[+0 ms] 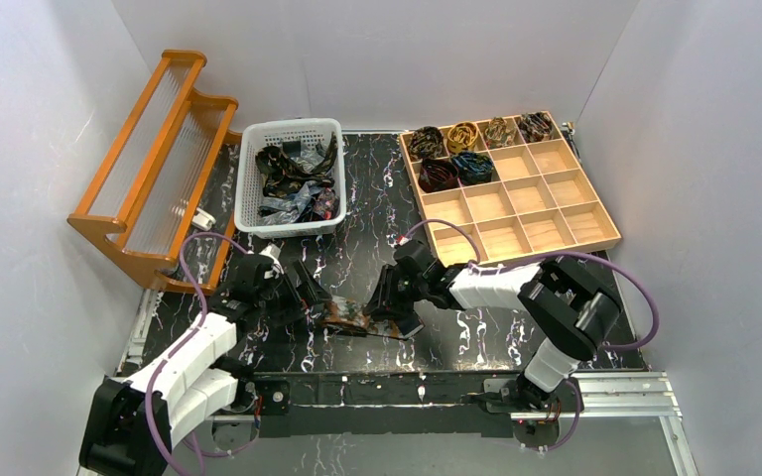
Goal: Roll the ties
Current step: Roll the tie at the center of the board.
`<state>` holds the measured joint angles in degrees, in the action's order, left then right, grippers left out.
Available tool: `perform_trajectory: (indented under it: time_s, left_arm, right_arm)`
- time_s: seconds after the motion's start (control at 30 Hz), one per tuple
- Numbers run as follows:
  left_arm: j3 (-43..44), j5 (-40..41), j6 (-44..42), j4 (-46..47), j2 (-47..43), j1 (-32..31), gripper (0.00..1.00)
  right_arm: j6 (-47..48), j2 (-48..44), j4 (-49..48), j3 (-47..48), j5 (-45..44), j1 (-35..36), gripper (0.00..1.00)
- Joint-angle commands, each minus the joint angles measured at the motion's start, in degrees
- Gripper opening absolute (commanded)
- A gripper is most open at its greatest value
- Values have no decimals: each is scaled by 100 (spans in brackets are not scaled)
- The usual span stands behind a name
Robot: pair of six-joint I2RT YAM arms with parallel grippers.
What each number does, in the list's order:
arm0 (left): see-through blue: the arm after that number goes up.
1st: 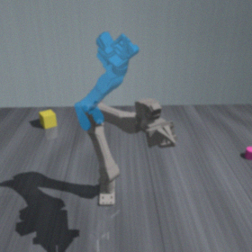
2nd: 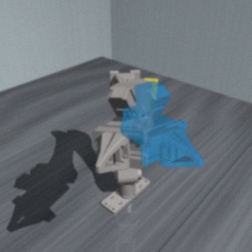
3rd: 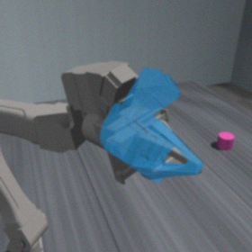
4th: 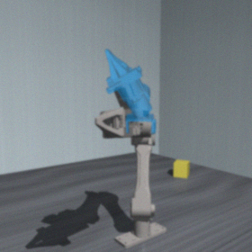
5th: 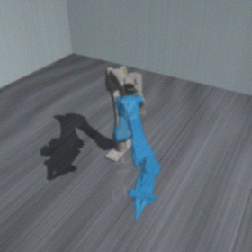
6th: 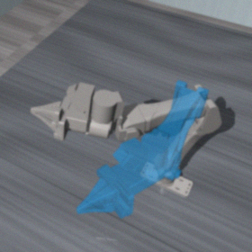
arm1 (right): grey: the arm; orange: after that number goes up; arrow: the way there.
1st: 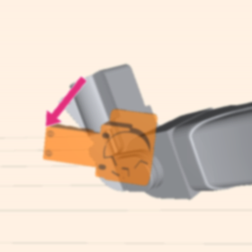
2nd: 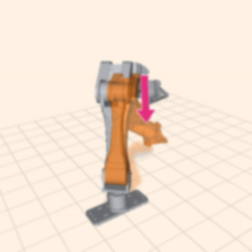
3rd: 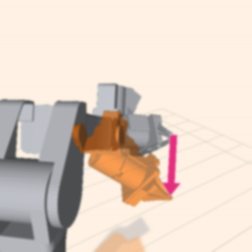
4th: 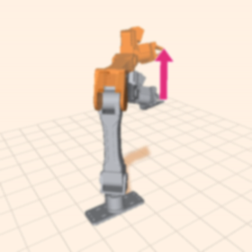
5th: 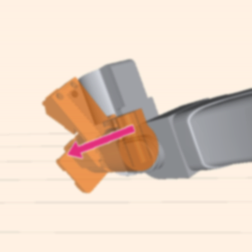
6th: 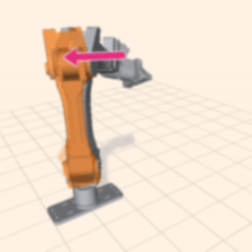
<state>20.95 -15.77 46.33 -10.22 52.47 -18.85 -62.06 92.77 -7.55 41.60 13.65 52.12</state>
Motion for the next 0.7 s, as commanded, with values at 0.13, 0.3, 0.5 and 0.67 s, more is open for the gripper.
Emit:
perform_trajectory:
  time_s: [0.13,0.3,0.5,0.67]
  left_arm:
    - [-354,-495,82,629,-20,31,98]
    - [-537,-752,181,985,36,31,95]
    - [-726,-932,317,1183,91,30,93]
    - [-755,-880,394,1186,-17,31,93]
  right_arm:
    - [259,235,117,258,215,-177,40]
    - [316,259,129,247,261,-190,40]
    - [482,146,73,259,396,-200,45]
    - [612,-274,48,254,438,-193,57]
